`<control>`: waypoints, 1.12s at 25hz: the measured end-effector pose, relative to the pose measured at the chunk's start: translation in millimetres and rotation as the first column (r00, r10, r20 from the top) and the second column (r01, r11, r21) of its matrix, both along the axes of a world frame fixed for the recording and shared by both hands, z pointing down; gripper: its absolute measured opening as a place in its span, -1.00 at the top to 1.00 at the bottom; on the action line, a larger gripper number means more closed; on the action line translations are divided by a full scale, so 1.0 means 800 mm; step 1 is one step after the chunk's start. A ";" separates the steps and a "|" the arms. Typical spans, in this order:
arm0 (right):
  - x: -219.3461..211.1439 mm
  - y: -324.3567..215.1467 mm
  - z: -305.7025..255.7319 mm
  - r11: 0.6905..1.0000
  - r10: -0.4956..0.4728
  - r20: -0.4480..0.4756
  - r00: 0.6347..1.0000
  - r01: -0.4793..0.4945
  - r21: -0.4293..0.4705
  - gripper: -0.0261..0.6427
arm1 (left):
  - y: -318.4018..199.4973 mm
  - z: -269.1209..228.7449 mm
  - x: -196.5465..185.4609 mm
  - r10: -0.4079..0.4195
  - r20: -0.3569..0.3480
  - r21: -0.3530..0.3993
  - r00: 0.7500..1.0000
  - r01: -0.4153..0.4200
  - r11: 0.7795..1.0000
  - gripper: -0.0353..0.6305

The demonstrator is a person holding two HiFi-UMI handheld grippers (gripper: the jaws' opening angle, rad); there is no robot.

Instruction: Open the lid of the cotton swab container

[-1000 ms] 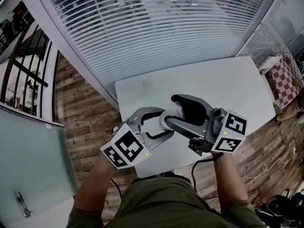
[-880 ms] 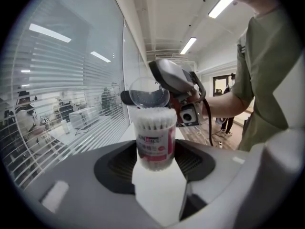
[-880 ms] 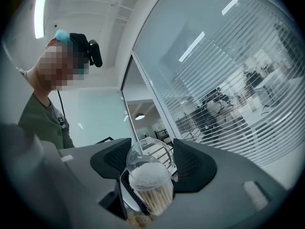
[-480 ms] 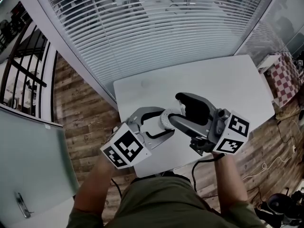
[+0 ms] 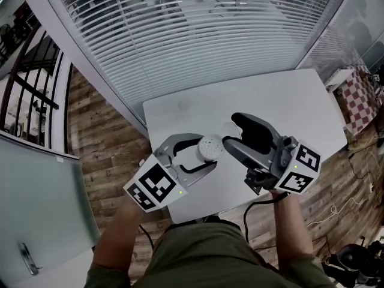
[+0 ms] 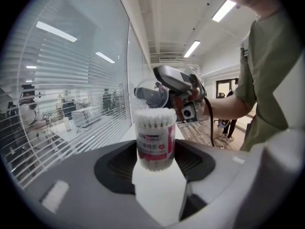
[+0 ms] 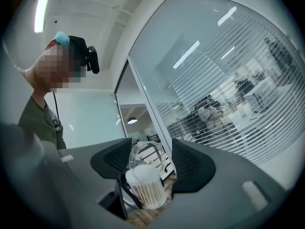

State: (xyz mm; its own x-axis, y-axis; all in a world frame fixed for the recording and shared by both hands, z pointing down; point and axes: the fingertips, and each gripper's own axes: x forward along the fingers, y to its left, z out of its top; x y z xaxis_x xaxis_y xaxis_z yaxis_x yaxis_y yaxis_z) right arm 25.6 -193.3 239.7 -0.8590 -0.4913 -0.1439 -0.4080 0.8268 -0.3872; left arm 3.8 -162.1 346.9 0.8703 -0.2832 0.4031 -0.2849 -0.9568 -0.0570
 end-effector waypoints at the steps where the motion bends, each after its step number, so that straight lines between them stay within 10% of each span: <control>1: 0.002 -0.001 0.001 1.000 0.003 0.000 1.000 -0.003 -0.003 0.11 | 0.000 0.000 0.000 -0.002 -0.002 0.000 1.000 0.002 1.000 0.14; 28: 0.025 -0.001 0.054 0.990 0.075 0.014 0.997 -0.073 -0.118 0.18 | 0.009 -0.001 -0.015 -0.007 -0.026 -0.003 1.000 0.007 1.000 0.14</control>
State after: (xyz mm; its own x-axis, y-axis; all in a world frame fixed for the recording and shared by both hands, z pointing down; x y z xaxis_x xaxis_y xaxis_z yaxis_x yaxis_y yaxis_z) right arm 45.4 -194.0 283.1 -0.8173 -0.5680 -0.0970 -0.4585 0.7430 -0.4875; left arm -8.3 -154.5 346.4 0.8784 -0.2884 0.3812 -0.2930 -0.9549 -0.0471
